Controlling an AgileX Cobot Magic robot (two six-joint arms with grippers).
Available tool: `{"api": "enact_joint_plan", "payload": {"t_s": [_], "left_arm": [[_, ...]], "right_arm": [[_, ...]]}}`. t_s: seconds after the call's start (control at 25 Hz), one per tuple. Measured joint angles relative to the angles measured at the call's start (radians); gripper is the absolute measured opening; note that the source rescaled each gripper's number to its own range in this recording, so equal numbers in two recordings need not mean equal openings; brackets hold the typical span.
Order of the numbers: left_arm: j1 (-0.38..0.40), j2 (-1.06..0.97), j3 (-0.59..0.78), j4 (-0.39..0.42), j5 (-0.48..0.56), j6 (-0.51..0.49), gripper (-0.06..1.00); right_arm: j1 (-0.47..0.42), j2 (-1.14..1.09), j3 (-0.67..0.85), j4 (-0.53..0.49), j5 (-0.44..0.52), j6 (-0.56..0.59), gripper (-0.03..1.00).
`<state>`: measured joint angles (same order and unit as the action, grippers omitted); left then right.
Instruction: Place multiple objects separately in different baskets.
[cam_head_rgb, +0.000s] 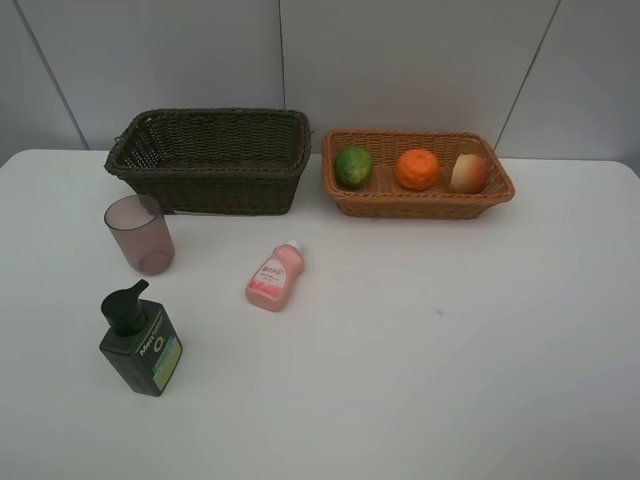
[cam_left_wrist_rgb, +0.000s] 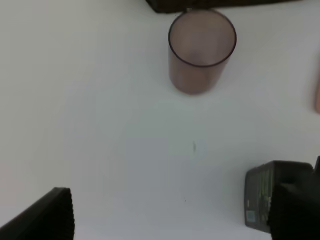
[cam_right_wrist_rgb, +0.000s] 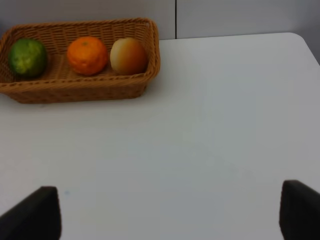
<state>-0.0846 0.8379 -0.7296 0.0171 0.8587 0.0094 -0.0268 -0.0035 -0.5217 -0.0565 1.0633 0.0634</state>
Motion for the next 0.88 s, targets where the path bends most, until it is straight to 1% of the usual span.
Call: {"api": "enact_joint_plan", "payload": {"t_s": [0.12, 0.24, 0.4, 0.52, 0.6, 0.88], "left_arm": [[-0.089, 0.228, -0.069, 0.001, -0.006, 0.029, 1.00], [-0.181, 0.434, -0.167, 0.022, -0.007, 0.048, 1.00], [-0.251, 0.664, -0.304, 0.045, -0.006, 0.083, 1.00], [-0.268, 0.781, -0.392, 0.056, 0.010, 0.109, 1.00], [-0.268, 0.825, -0.423, 0.064, 0.013, 0.112, 1.00], [-0.268, 0.906, -0.439, 0.072, -0.011, 0.112, 1.00]], "right_arm": [[0.000, 0.000, 0.000, 0.000, -0.001, 0.000, 0.84], [0.000, 0.000, 0.000, 0.000, -0.001, 0.000, 0.84], [0.000, 0.000, 0.000, 0.000, -0.001, 0.000, 0.84], [0.000, 0.000, 0.000, 0.000, -0.001, 0.000, 0.84], [0.000, 0.000, 0.000, 0.000, -0.001, 0.000, 0.84], [0.000, 0.000, 0.000, 0.000, -0.001, 0.000, 0.84]]}}
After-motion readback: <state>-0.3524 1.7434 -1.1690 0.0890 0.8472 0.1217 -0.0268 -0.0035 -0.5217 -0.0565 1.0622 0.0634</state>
